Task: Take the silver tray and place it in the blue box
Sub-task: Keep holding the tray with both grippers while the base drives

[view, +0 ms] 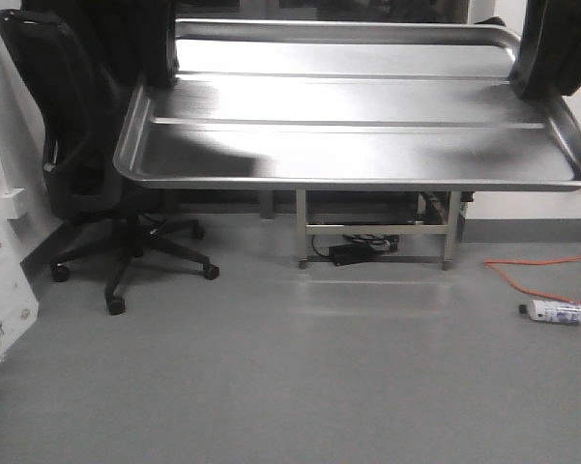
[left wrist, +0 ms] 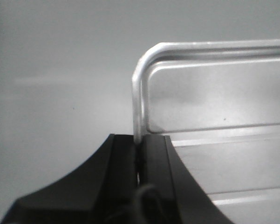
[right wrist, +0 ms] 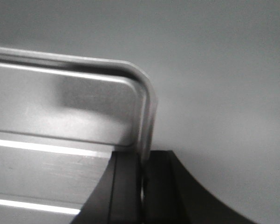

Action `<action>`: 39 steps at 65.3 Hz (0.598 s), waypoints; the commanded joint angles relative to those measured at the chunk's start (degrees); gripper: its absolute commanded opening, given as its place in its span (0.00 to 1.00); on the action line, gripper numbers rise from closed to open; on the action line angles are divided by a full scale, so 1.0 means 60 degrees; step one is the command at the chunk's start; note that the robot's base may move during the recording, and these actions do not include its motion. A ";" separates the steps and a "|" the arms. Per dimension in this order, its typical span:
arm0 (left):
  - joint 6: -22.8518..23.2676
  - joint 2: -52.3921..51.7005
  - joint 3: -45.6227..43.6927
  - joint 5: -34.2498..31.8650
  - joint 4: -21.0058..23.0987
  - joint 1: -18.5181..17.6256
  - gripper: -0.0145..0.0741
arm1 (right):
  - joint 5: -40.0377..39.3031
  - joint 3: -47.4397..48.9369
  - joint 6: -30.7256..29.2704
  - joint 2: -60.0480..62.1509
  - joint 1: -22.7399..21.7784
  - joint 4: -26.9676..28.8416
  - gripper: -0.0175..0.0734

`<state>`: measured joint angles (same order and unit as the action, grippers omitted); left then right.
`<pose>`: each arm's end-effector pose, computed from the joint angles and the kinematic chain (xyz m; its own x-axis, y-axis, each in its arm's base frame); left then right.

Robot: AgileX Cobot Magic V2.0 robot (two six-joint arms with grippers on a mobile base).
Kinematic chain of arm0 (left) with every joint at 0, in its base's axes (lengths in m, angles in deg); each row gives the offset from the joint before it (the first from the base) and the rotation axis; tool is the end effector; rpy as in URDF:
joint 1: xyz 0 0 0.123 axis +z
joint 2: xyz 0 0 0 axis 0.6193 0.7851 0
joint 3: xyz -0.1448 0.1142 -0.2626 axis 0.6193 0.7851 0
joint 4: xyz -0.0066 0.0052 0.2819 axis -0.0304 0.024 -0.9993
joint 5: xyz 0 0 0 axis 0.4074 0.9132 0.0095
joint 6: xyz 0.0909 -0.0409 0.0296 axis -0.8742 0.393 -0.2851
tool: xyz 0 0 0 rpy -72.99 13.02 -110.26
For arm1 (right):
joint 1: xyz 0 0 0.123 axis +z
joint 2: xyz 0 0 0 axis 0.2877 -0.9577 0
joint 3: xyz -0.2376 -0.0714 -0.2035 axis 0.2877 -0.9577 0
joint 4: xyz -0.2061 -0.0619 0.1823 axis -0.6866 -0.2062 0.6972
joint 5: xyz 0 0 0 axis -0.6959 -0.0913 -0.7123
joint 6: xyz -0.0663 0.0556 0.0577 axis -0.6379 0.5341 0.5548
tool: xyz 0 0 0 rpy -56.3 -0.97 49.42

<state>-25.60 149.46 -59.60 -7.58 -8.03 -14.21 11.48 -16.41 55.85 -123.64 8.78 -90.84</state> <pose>0.2412 -0.2562 0.3641 -0.8431 0.0829 -0.5313 0.1340 0.9893 -0.0583 0.2772 0.1200 0.3512 -0.8629 -0.0447 -0.5033 -0.0987 0.9918 0.0811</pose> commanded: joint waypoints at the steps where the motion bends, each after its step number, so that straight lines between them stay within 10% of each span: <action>1: -0.0169 -0.0388 -0.0275 0.0224 -0.0491 -0.0058 0.05 | -0.0314 0.0354 -0.0165 0.0337 -0.0023 -0.0564 0.26; 39: -0.0169 -0.0368 -0.0275 0.0224 -0.0491 -0.0058 0.05 | -0.0314 0.0354 -0.0165 0.0337 -0.0023 -0.0564 0.26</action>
<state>-25.60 149.46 -59.60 -7.58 -8.03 -14.21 11.48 -16.41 55.85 -123.64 8.78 -90.84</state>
